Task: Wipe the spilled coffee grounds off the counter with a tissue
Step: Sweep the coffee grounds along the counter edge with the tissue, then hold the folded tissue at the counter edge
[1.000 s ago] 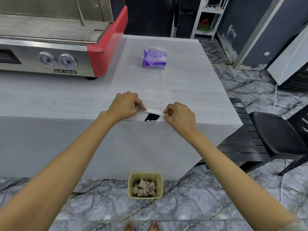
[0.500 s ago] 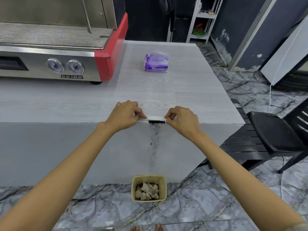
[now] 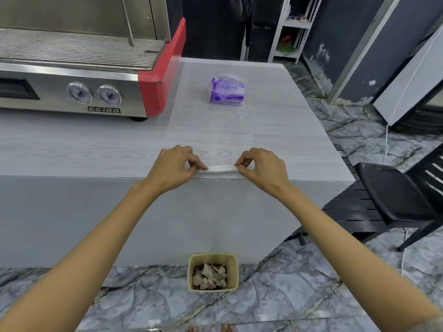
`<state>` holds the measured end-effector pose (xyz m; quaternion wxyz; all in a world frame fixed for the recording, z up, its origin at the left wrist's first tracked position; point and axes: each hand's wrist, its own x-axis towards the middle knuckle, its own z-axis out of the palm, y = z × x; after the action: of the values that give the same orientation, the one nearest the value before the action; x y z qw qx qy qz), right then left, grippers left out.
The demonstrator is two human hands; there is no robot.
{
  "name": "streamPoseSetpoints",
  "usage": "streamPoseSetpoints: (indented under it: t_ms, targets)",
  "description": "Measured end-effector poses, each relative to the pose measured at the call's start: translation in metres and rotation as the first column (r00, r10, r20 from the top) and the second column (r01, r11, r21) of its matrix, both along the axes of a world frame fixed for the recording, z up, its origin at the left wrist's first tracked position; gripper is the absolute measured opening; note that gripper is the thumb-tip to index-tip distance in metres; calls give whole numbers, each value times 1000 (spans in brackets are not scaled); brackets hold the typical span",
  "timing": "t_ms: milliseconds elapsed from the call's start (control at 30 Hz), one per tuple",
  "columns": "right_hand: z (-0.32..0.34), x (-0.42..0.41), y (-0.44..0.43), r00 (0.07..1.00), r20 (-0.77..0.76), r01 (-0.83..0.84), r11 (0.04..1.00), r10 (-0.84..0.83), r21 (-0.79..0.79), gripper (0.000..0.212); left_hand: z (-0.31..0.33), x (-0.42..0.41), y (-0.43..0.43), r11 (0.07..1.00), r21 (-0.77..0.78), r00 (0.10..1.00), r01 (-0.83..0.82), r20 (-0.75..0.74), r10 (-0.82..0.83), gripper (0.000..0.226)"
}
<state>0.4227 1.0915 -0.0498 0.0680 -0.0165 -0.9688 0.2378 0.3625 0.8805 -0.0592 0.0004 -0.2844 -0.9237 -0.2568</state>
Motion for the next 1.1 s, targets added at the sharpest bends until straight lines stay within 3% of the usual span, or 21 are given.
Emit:
streamPoseSetpoints:
  t_ms: [333, 567, 700, 900, 1100]
  targets:
    - [-3, -25, -2, 996, 86, 28, 1000, -29, 12, 16, -4, -8, 11, 997, -12, 997, -73, 37, 74, 23]
    - [-9, 12, -1, 997, 44, -62, 997, 60, 41, 13, -10, 23, -4, 1000, -24, 1000, -9, 22, 10, 23]
    - [2, 0, 3, 1000, 12, -8, 1000, 8, -17, 13, -2, 15, 0, 999, 35, 999, -38, 4, 38, 22]
    - [-5, -19, -5, 999, 25, 46, 999, -47, 19, 20, -1, -2, 10, 993, -13, 992, -116, 46, 117, 27]
    - [-18, 7, -12, 997, -72, 44, 993, -36, 109, 14, -9, 14, 0, 996, 16, 995, -88, 38, 88, 25]
